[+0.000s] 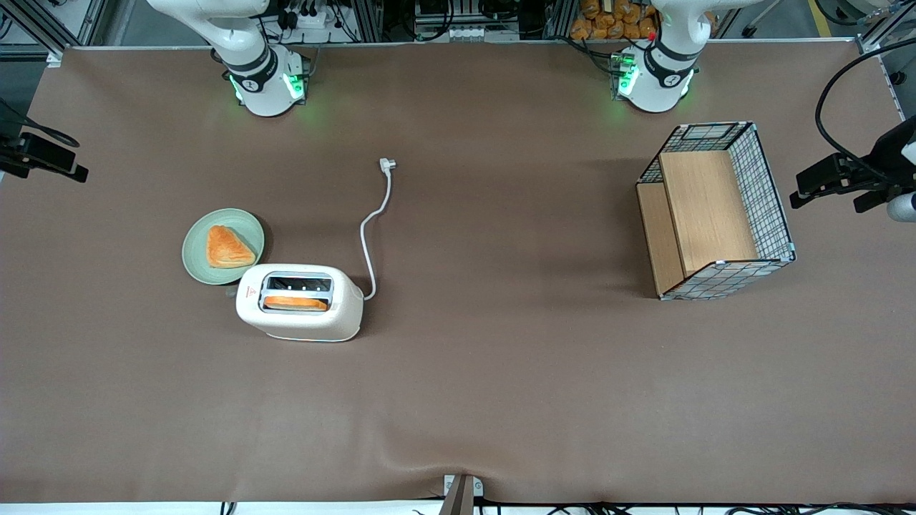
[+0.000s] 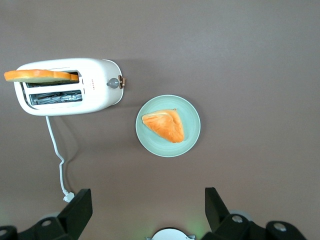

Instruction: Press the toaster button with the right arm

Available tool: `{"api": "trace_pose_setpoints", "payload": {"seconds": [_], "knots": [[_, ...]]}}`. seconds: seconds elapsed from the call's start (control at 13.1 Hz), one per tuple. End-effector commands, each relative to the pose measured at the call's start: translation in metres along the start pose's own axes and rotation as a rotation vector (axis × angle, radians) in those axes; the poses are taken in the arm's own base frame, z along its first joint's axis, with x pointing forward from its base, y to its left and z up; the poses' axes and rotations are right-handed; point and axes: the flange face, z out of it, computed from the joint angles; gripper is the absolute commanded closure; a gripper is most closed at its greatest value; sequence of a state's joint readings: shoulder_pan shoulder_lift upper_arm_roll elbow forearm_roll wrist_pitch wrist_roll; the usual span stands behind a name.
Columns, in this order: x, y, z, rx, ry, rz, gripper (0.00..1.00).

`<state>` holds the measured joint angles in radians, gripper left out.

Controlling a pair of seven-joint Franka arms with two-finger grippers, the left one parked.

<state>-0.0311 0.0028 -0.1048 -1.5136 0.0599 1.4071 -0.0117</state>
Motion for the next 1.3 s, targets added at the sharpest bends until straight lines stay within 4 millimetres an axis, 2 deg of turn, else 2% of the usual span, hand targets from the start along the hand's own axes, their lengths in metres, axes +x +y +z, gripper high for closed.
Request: {"api": "trace_pose_setpoints", "payload": {"seconds": [0.0, 0.46, 1.22], "knots": [[-0.007, 0.001, -0.008, -0.02, 0.002, 0.012, 0.0], [-0.006, 0.011, -0.006, -0.02, 0.001, 0.032, 0.0], [-0.005, 0.005, -0.001, -0.051, -0.01, 0.058, 0.0]]}}
